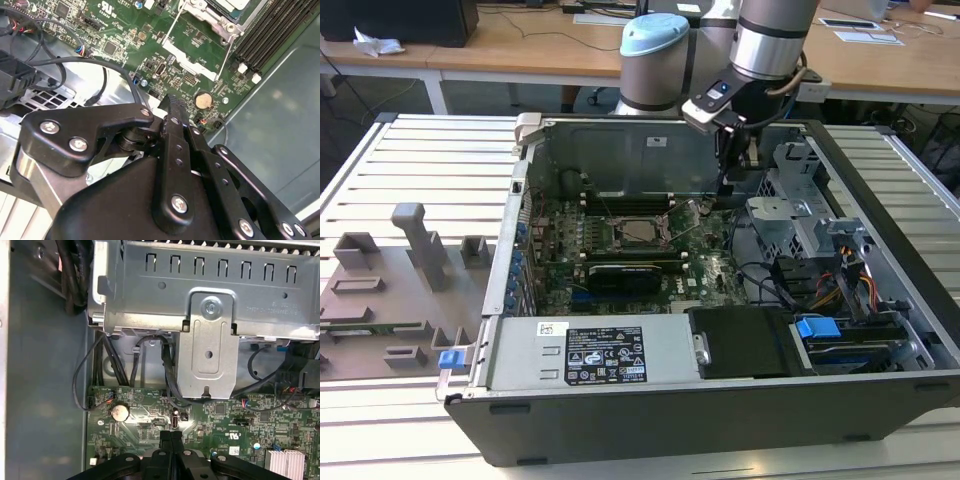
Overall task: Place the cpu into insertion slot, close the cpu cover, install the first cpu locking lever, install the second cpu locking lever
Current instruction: 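Close the cpu cover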
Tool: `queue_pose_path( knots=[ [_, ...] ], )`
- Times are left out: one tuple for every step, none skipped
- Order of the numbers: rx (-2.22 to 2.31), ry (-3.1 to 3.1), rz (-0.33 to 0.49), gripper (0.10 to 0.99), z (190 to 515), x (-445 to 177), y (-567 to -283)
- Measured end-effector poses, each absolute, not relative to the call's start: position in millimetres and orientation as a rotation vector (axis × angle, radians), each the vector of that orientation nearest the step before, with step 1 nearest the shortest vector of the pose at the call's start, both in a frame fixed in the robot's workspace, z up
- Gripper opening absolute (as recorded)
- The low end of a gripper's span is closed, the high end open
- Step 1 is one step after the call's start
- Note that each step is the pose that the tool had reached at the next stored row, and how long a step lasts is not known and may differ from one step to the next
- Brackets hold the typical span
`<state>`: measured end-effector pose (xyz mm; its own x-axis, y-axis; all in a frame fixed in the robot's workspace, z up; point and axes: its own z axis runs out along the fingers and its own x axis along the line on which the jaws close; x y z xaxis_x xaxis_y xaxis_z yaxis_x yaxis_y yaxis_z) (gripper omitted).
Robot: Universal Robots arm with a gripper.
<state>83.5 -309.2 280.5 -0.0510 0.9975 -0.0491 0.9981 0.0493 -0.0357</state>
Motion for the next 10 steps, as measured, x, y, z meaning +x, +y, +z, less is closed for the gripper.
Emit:
queue_pose_path(
  knots=[
    [2.156,2.268,-0.094,0.106,279.5,83.5,-309.2],
    [2.156,2.268,-0.093,0.106,278.7,83.5,-309.2],
    [2.156,2.268,-0.093,0.106,277.9,83.5,-309.2],
    [2.156,2.268,-0.093,0.106,277.1,83.5,-309.2],
    [2.156,2.268,-0.094,0.106,276.3,83.5,-309.2],
    [2.156,2.268,-0.093,0.106,275.2,83.5,-309.2],
    [2.156,2.268,-0.094,0.106,274.0,83.5,-309.2],
    [2.156,2.268,-0.094,0.106,272.9,83.5,-309.2],
    [2.156,2.268,-0.094,0.106,272.3,83.5,-309.2],
    [2.156,2.268,-0.094,0.106,271.7,83.5,-309.2]
  ],
)
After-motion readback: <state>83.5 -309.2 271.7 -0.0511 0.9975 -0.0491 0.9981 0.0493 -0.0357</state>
